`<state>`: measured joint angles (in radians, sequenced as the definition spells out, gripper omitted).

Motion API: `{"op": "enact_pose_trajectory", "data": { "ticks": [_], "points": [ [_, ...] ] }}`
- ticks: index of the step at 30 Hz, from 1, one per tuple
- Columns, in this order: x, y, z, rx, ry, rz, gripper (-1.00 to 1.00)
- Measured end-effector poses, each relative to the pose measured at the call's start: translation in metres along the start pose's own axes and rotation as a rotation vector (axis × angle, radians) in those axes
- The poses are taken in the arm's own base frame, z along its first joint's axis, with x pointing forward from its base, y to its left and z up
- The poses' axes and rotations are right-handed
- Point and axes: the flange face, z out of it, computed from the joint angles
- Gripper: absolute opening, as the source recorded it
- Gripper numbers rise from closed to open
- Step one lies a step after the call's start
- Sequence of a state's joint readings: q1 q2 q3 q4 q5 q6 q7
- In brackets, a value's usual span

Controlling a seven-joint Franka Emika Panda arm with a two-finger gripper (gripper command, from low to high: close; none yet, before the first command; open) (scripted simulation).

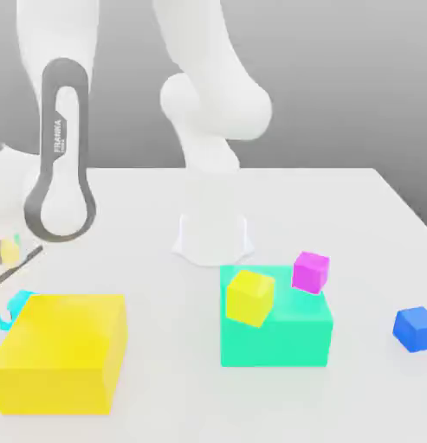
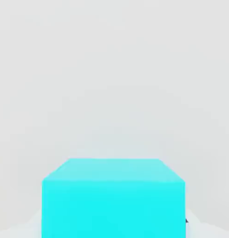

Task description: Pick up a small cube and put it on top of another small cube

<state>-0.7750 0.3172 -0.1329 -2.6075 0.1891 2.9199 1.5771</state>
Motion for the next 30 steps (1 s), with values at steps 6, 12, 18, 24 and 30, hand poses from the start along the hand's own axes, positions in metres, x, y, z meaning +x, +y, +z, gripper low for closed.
{"op": "enact_pose_trajectory", "data": {
  "ticks": [6, 12, 18, 24, 30],
  "points": [
    [-0.005, -0.010, -0.067, 0.034, 0.000, -0.023, -1.00],
    [-0.130, 0.037, -0.136, 0.057, -0.035, -0.156, -1.00],
    [-0.220, 0.130, -0.192, 0.057, -0.055, -0.254, -1.00],
    [-0.270, 0.257, -0.225, 0.045, -0.044, -0.365, -1.00],
    [-0.268, 0.314, -0.175, 0.001, -0.002, -0.375, -1.00]
  ]
}}
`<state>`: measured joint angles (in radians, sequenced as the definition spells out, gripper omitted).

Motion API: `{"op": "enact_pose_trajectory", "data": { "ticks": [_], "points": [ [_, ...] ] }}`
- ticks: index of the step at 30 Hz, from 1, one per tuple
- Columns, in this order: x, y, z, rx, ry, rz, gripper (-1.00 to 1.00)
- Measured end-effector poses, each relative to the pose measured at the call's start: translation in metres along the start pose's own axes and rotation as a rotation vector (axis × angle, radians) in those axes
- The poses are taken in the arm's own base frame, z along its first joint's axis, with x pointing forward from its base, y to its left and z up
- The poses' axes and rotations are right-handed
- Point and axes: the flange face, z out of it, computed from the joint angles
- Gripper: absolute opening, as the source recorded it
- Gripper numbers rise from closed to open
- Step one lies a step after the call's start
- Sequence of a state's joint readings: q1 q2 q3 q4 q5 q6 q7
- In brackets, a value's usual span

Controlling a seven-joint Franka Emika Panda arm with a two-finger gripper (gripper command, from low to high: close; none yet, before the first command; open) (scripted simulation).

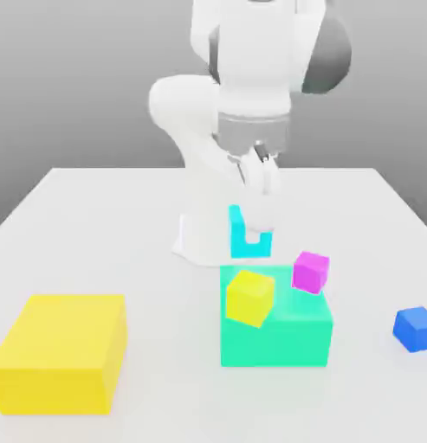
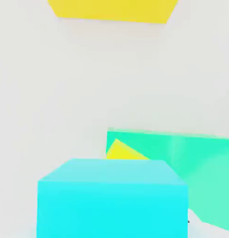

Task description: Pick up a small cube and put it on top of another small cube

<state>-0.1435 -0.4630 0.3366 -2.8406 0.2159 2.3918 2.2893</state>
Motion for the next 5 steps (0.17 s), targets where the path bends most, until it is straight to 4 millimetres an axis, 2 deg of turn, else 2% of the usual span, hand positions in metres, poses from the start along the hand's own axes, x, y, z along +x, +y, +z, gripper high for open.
{"op": "enact_pose_trajectory", "data": {
  "ticks": [2, 3, 5],
  "points": [
    [0.000, 0.002, 0.022, -0.001, 0.001, 0.000, -1.00],
    [0.001, 0.003, 0.029, -0.002, 0.000, 0.000, 1.00],
    [0.001, 0.003, 0.029, -0.002, 0.000, 0.000, 1.00]
  ]
}}
